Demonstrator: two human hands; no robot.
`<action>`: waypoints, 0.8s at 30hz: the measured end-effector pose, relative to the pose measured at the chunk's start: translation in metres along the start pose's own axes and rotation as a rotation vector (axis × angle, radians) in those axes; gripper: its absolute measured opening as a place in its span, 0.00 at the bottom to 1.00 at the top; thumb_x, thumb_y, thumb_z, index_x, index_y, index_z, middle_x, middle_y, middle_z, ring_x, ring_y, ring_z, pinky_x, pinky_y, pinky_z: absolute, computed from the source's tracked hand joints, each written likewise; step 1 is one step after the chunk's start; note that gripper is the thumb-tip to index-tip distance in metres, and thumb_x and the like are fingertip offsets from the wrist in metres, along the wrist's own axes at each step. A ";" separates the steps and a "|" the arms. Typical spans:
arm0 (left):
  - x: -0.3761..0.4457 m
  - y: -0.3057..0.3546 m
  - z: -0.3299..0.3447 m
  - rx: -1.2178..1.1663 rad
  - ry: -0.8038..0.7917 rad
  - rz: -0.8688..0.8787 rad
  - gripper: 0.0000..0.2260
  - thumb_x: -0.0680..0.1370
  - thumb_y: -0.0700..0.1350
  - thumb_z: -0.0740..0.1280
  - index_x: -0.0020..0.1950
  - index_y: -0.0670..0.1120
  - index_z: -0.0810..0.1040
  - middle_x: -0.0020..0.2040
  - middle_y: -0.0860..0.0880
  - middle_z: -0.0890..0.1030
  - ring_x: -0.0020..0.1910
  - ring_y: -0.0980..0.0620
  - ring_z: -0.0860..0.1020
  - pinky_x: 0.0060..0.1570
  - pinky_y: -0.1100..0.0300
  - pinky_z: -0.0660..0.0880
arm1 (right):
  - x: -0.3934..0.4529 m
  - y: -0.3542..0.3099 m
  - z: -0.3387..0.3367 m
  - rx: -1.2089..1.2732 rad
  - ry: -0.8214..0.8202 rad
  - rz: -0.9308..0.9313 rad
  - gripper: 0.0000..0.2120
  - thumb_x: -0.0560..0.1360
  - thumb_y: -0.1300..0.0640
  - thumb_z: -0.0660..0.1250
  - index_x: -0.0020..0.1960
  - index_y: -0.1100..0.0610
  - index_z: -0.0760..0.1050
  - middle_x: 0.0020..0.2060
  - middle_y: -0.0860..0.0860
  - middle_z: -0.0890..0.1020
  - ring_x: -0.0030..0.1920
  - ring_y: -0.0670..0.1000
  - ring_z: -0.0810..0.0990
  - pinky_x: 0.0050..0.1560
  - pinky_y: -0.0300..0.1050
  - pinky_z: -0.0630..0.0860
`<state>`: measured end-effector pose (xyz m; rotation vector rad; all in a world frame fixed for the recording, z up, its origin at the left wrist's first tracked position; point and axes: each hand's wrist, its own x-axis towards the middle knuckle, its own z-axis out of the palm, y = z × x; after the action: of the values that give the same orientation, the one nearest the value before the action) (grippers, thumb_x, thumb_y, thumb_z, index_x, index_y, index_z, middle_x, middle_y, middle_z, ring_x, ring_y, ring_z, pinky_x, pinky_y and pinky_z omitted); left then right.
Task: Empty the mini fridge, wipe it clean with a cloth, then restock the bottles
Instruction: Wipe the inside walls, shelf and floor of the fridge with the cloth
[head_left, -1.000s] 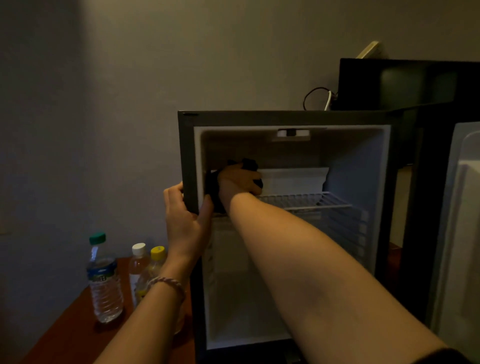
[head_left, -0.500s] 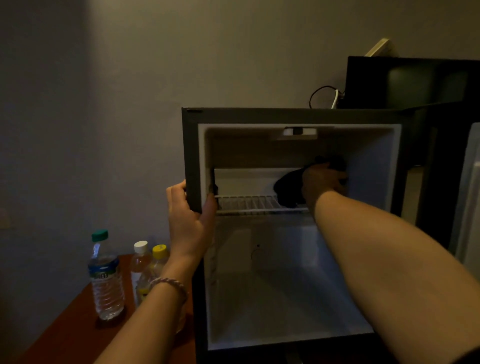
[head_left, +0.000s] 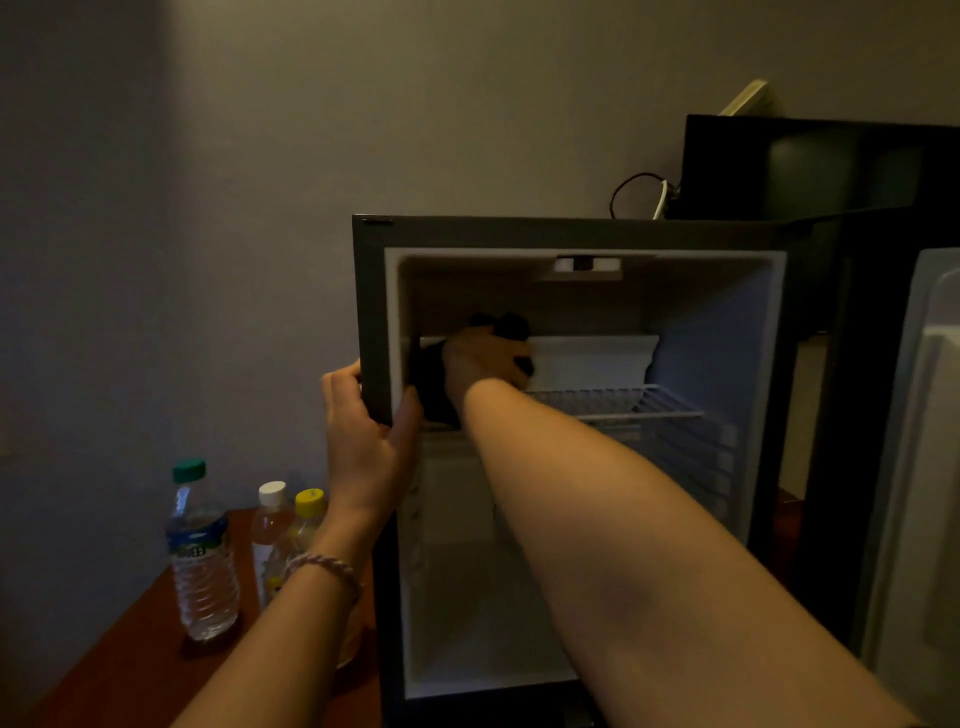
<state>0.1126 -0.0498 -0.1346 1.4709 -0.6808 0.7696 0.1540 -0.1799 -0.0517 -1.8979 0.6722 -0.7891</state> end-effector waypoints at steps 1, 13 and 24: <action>0.001 -0.001 0.000 0.007 0.007 0.000 0.18 0.78 0.45 0.71 0.61 0.52 0.66 0.58 0.41 0.73 0.50 0.44 0.78 0.40 0.59 0.76 | 0.004 0.003 0.005 0.056 -0.051 -0.031 0.26 0.85 0.50 0.51 0.78 0.63 0.51 0.74 0.64 0.57 0.70 0.63 0.65 0.66 0.53 0.67; -0.002 0.003 -0.001 -0.009 -0.006 -0.024 0.18 0.78 0.47 0.70 0.62 0.53 0.65 0.59 0.40 0.73 0.51 0.46 0.79 0.39 0.62 0.77 | -0.003 0.008 -0.022 0.451 -0.029 0.080 0.27 0.78 0.44 0.64 0.69 0.60 0.67 0.63 0.60 0.77 0.59 0.61 0.79 0.59 0.56 0.78; -0.002 0.003 0.000 -0.017 -0.002 -0.010 0.17 0.78 0.46 0.70 0.62 0.51 0.66 0.58 0.39 0.74 0.48 0.46 0.78 0.35 0.70 0.75 | 0.003 0.018 -0.084 -0.490 -0.328 -1.052 0.21 0.80 0.43 0.61 0.70 0.50 0.69 0.62 0.56 0.75 0.62 0.58 0.74 0.62 0.51 0.73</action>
<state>0.1092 -0.0504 -0.1346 1.4587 -0.6796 0.7523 0.0904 -0.2360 -0.0373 -2.7676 -0.4623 -0.9357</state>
